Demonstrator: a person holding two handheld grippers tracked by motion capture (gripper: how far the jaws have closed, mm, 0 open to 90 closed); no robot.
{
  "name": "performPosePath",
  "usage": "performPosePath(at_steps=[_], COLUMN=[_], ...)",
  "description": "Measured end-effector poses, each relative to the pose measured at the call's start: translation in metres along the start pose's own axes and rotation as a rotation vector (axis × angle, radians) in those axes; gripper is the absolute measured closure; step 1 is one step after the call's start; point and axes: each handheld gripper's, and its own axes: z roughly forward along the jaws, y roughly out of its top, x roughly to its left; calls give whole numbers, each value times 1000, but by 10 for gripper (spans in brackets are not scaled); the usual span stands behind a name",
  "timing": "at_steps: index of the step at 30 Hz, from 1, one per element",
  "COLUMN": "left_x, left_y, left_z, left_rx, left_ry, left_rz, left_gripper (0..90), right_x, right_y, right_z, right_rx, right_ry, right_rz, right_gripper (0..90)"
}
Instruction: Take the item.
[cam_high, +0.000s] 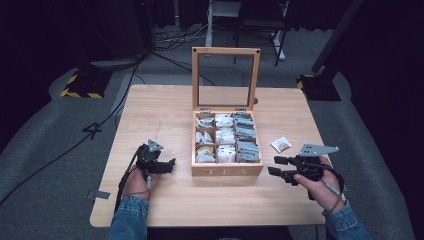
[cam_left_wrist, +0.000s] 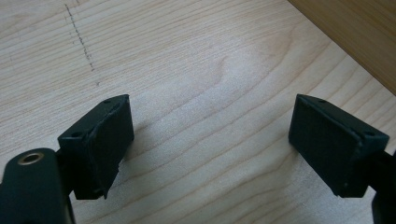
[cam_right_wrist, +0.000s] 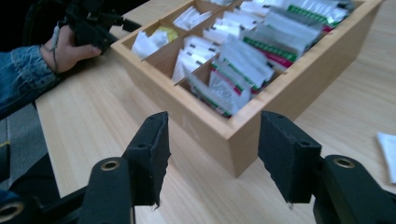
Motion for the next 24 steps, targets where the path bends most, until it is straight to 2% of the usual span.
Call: performPosePath(at_steps=[1,5,9,15,24], left_x=[0,0,0,0,0], left_y=[0,0,0,0,0], left_z=[0,0,0,0,0], left_rx=[0,1,0,0,0], left_ry=[2,2,2,2,2], left_rz=[1,2,1,1,1], left_gripper=[145,145,145,145,145], right_x=[5,9,9,8,4], right_y=[-4,-11,-17,-30,-46], right_z=[5,14,20,28,41], right_rx=[22,42,60,76,119], right_ry=[-11,-20,-25,-58,-74], right_rz=[-24,-30,-26,-27,-41], right_gripper=[448,458,458,446,422])
